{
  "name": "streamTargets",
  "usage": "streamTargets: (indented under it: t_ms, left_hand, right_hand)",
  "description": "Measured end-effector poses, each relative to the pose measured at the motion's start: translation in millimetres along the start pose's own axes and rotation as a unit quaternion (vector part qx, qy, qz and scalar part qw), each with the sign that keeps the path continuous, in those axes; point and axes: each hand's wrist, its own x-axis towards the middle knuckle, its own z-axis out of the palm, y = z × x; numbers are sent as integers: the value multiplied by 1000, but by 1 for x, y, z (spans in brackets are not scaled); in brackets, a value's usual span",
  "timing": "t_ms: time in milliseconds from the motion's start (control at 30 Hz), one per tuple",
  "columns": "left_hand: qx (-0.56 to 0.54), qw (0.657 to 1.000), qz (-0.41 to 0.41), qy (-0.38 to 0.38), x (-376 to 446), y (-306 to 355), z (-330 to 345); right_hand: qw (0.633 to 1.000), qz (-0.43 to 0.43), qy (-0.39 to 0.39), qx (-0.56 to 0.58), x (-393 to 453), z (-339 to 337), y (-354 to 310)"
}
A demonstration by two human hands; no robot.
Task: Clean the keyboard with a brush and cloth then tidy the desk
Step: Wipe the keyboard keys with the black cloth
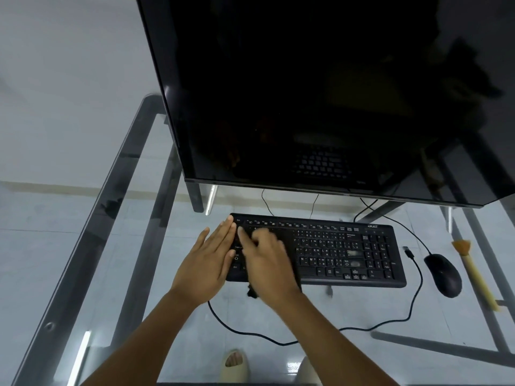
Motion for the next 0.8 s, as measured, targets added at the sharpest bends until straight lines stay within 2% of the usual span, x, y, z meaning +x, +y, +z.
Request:
streamTargets:
  t_ms: [33, 67, 100, 167, 200, 333, 400, 433, 500, 533, 567, 600, 633, 700, 767, 800]
  left_hand:
    - [2, 1000, 2, 0, 0, 0, 0]
    - [4, 1000, 3, 1, 0, 0, 1]
    - [7, 1000, 1, 4, 0, 0, 2]
    - [16, 1000, -3, 5, 0, -1, 3]
    - [20, 1000, -5, 4, 0, -1, 3]
    - [23, 1000, -1, 2, 0, -1, 3]
    - [22, 1000, 0, 4, 1, 0, 4]
    - [24, 1000, -3, 6, 1, 0, 5]
    - [29, 999, -9, 7, 1, 0, 6]
    - [28, 1000, -10, 8, 2, 1, 6]
    - [24, 1000, -9, 7, 2, 1, 6]
    - [21, 1000, -7, 6, 2, 1, 6]
    - [21, 1000, -5, 5, 2, 1, 6]
    - [21, 1000, -1, 3, 2, 0, 5]
    - [20, 1000, -1, 1, 2, -2, 4]
    - [22, 1000, -3, -1, 1, -2, 4]
  right_hand:
    - [999, 12, 28, -18, 6, -2, 15]
    - [996, 60, 56, -45, 11, -7, 32]
    - [989, 131, 71, -12, 17, -8, 47]
    - [981, 174, 87, -2, 24, -6, 43]
    - [983, 165, 76, 6, 21, -3, 33]
    - [998, 20, 54, -29, 12, -8, 3]
    - [996, 46, 58, -53, 15, -17, 26]
    - [990, 124, 61, -25, 16, -18, 41]
    - [977, 179, 109, -21, 20, -20, 57]
    - [978, 183, 99, -19, 20, -15, 49]
    - [983, 154, 97, -34, 21, -9, 32]
    - [990, 127, 69, -2, 22, -5, 15]
    - [995, 90, 34, 33, 21, -2, 3]
    - [1000, -2, -3, 13, 20, -4, -1]
    - [999, 37, 14, 21, 24, -15, 34]
    - [996, 86, 33, 18, 23, -22, 52]
